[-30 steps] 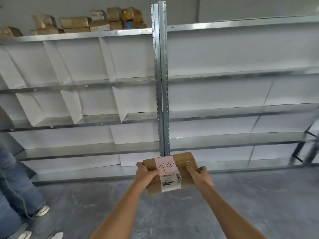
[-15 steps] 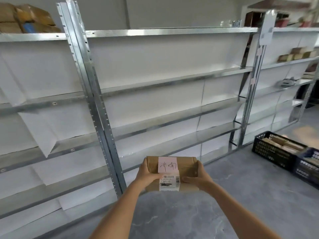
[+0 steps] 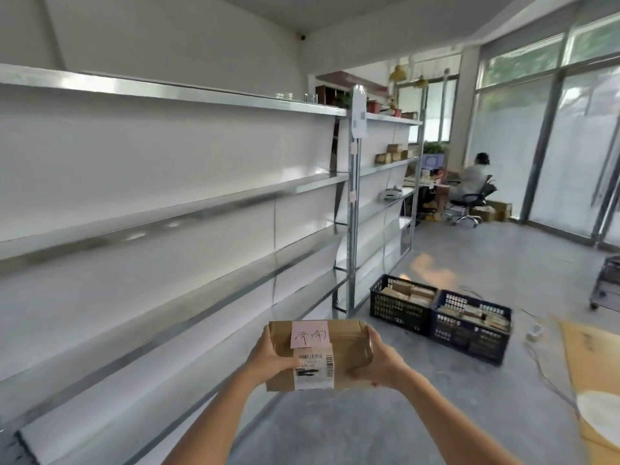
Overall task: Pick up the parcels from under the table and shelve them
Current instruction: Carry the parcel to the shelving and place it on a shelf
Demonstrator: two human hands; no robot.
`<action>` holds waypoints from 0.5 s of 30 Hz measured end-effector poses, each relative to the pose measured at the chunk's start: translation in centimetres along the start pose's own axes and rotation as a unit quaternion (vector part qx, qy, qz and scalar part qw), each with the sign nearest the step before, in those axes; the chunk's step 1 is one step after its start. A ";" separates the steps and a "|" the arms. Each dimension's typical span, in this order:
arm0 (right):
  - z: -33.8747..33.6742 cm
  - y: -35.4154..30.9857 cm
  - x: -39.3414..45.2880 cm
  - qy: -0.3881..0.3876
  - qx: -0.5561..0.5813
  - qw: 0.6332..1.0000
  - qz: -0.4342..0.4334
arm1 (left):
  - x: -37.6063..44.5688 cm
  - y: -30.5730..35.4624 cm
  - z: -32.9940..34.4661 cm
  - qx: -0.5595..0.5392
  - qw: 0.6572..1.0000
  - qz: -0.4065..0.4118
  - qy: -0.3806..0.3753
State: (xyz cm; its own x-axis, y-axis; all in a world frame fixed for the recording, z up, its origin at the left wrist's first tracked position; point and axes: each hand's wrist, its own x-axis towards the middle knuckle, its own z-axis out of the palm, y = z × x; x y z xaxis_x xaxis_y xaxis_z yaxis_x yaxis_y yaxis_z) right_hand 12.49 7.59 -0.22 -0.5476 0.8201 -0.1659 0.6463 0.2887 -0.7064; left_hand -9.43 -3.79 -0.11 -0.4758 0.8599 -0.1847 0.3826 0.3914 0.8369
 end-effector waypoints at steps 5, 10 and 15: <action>-4.2 2.5 4.0 0.065 0.024 0.997 0.037 | 7.8 3.1 2.6 0.001 0.995 0.058 -0.077; -8.6 5.9 9.1 0.121 0.089 0.985 0.090 | 14.2 7.0 6.5 0.009 0.986 0.119 -0.115; -13.3 8.7 15.6 0.142 0.118 0.977 0.108 | 22.6 11.3 10.5 0.002 0.983 0.149 -0.107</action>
State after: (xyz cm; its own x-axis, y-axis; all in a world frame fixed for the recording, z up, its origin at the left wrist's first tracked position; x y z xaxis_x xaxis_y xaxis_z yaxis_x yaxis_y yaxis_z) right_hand 16.62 29.50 0.21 -0.2206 0.9632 -0.1537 0.5716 0.0000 -0.8206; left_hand -7.58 23.48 -0.25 -0.1649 0.9856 -0.0368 0.4828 0.1132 0.8684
